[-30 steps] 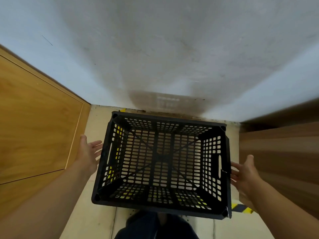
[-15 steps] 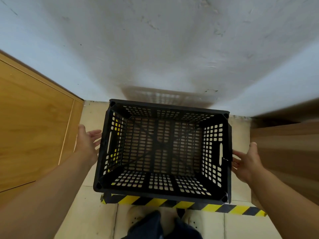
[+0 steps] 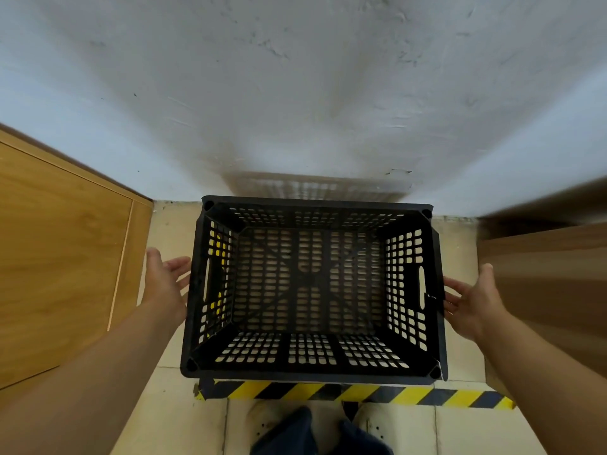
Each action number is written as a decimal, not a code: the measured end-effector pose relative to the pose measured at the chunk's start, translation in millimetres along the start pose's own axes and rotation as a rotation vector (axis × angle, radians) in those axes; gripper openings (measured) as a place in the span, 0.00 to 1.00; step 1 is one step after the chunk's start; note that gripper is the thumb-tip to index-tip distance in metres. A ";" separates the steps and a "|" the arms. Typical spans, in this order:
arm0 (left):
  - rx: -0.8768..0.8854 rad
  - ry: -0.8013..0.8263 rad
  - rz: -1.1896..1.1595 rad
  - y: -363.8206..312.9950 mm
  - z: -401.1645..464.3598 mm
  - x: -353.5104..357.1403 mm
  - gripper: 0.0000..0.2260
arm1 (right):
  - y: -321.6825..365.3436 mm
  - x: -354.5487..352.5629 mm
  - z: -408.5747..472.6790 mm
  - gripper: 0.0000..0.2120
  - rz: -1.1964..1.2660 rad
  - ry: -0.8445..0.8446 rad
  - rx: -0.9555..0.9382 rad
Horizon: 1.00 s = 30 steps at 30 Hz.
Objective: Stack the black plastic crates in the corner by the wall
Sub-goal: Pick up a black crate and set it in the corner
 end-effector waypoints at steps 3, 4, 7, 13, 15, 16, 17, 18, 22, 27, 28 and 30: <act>-0.002 -0.001 0.012 0.7 -1.4 -0.7 0.28 | -0.6 0.9 -1.0 0.37 -0.016 0.000 0.004; 0.002 -0.002 0.016 0.4 -2.4 -0.1 0.28 | -1.7 0.9 -1.4 0.36 -0.021 -0.001 0.009; 0.011 0.001 0.033 0.0 -5.5 2.1 0.29 | -4.7 -3.1 -0.4 0.36 -0.023 -0.012 0.011; 0.032 0.058 0.101 -2.8 -13.2 3.8 0.30 | -6.0 -10.9 0.4 0.34 -0.064 0.006 -0.013; 0.054 0.061 0.155 -4.9 -26.0 4.9 0.29 | -4.2 -15.1 -5.6 0.31 -0.106 -0.002 -0.034; 0.067 0.058 0.177 -6.0 -35.0 5.6 0.28 | -2.5 -17.6 -12.0 0.29 -0.141 -0.014 -0.045; 0.078 0.063 0.195 -7.1 -44.9 7.3 0.27 | -0.5 -21.2 -19.3 0.26 -0.176 -0.029 -0.058; 0.086 0.083 0.212 -8.1 -56.0 10.5 0.26 | 2.0 -24.5 -27.9 0.24 -0.204 -0.036 -0.069; 0.103 0.144 0.298 -14.2 -111.3 26.1 0.22 | 9.7 -36.7 -73.3 0.18 -0.192 0.027 -0.046; 0.109 0.148 0.329 -44.6 -204.9 52.0 0.10 | 29.8 -55.7 -155.0 0.13 -0.167 0.088 -0.072; 0.105 0.170 0.352 -48.5 -222.7 56.7 0.09 | 34.1 -58.7 -170.7 0.13 -0.186 0.101 -0.089; 0.097 0.206 0.405 -57.8 -260.7 63.7 0.07 | 47.8 -68.8 -207.1 0.12 -0.246 0.126 -0.133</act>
Point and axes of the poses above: each hand's wrist, its own z-axis towards the middle knuckle, its own x-axis out of the palm, y = z × x, the point moved 7 cm from there along z, towards the middle knuckle, and after that the axes turned 3 degrees about -y, right-handed, at the moved point
